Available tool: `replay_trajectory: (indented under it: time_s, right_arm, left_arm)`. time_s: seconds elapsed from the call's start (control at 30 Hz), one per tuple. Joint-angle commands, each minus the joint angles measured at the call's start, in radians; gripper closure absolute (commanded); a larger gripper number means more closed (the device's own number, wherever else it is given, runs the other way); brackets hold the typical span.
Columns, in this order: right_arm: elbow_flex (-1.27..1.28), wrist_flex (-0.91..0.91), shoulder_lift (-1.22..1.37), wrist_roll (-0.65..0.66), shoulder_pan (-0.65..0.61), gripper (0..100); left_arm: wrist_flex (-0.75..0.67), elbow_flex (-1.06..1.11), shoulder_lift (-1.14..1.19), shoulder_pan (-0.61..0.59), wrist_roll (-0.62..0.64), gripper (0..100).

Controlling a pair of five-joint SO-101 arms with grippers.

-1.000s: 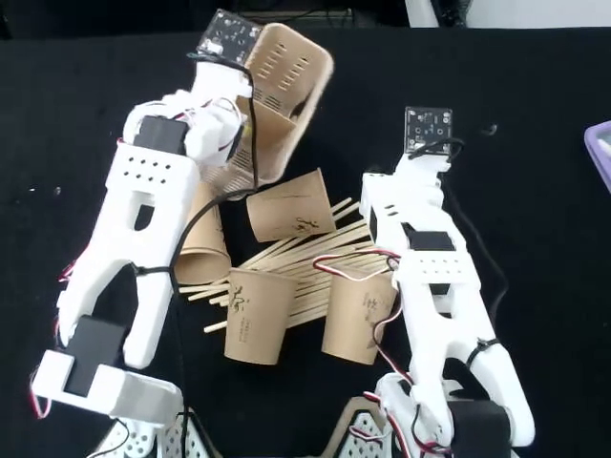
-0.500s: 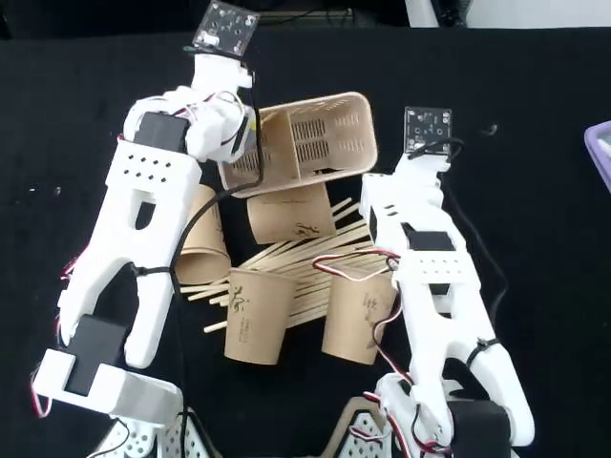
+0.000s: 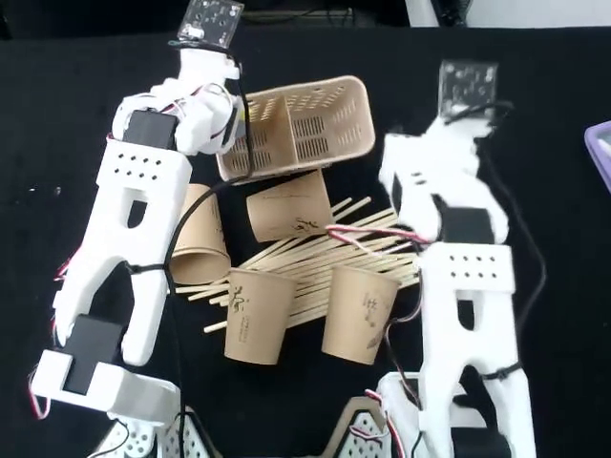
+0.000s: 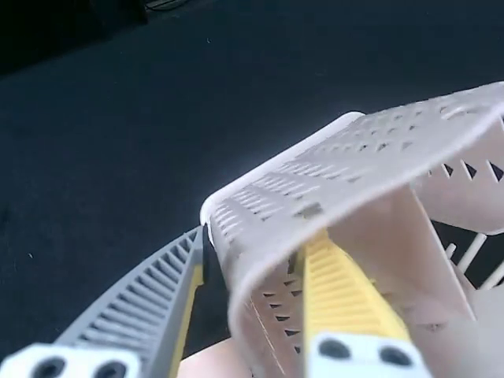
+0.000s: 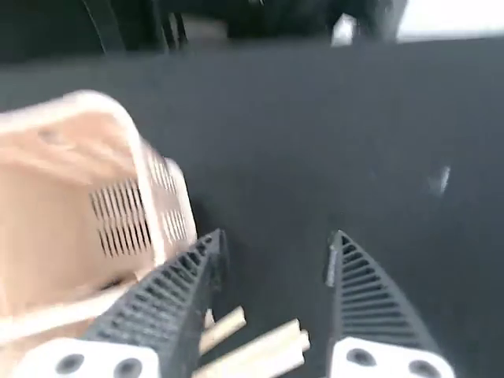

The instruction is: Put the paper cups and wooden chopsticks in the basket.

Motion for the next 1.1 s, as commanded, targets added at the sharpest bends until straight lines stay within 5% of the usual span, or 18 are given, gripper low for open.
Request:
replay_trajectory:
  time_s: [0.0,0.47,0.87,1.07]
  right_arm:
    - [-0.240,0.100,0.068,0.086,-0.071,78.6]
    - [-0.685,0.252,0.490,0.186,-0.118,78.6]
    - [-0.710,0.272,0.613,0.186,-0.147,78.8]
    - [-0.711,0.275,0.661,0.178,-0.112,98.3]
  left_arm:
    - [-0.014,-0.045,-0.014,-0.008,0.006,80]
    - [-0.021,-0.045,-0.012,-0.004,0.006,80]
    - [-0.015,-0.045,-0.012,-0.001,0.006,81]
    - [-0.014,-0.045,-0.012,-0.001,0.006,81]
